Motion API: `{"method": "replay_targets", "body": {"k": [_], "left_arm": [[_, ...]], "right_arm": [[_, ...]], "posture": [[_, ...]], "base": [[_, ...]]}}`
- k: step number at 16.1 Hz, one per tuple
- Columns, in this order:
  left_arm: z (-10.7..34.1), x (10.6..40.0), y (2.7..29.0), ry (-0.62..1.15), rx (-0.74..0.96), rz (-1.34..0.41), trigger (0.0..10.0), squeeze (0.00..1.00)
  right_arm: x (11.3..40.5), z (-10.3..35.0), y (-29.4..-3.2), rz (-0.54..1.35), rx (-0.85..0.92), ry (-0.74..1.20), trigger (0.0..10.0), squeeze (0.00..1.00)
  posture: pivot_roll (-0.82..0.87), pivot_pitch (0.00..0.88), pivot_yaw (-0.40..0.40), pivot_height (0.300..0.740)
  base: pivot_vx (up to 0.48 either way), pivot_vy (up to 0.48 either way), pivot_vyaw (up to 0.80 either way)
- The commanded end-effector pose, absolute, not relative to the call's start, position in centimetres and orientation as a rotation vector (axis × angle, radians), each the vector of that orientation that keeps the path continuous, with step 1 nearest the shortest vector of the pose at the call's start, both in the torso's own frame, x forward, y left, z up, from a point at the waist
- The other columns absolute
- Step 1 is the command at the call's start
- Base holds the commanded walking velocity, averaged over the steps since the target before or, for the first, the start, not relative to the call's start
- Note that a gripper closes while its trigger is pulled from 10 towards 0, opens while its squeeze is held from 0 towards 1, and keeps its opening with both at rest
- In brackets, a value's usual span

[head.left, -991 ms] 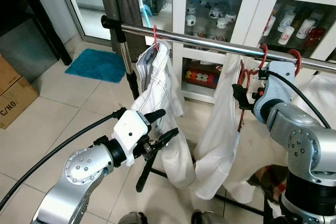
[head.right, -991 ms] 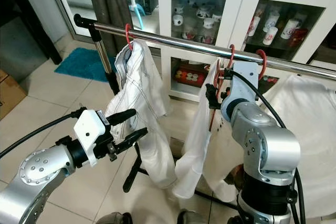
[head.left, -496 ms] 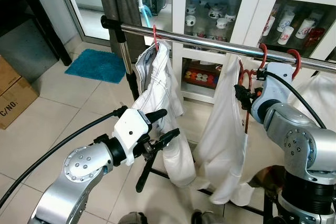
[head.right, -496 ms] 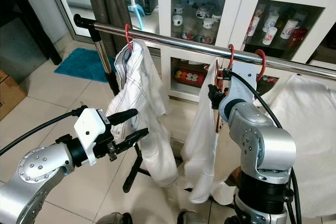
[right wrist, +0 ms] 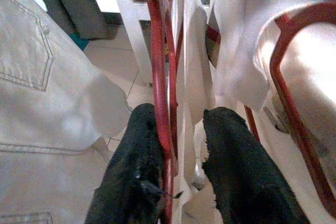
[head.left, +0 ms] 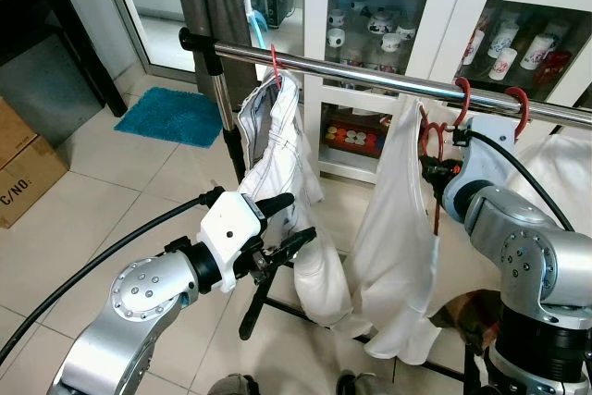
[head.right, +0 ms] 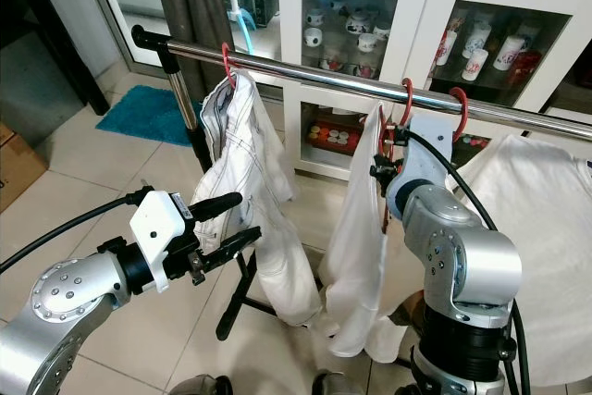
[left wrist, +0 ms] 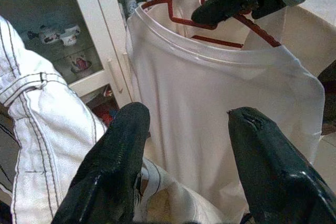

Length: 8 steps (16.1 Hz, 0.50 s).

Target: Hang hanger

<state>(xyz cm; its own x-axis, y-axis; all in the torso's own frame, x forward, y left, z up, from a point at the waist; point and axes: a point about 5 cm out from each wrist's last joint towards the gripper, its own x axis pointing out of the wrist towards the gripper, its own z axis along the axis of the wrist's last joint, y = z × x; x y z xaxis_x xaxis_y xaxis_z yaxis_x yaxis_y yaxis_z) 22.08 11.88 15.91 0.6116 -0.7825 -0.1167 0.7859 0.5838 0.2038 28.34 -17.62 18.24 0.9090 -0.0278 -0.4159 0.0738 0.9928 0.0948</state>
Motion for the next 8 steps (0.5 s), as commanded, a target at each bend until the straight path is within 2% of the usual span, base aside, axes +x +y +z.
{"method": "replay_targets", "body": {"k": [1,8], "left_arm": [[16.07,21.84,11.90,0.016,0.253,-0.927,10.0,0.00],[16.09,21.88,11.97,0.013,0.256,-0.926,10.0,0.00]], "right_arm": [[28.00,18.21,-17.71,-0.047,0.125,0.432,0.0,0.00],[27.55,17.88,-17.60,-0.045,0.141,0.437,0.0,0.00]], "posture": [[-0.07,0.082,0.027,0.740],[-0.06,0.088,0.032,0.740]], "base": [[0.000,0.000,0.00],[0.000,0.000,0.00]]}}
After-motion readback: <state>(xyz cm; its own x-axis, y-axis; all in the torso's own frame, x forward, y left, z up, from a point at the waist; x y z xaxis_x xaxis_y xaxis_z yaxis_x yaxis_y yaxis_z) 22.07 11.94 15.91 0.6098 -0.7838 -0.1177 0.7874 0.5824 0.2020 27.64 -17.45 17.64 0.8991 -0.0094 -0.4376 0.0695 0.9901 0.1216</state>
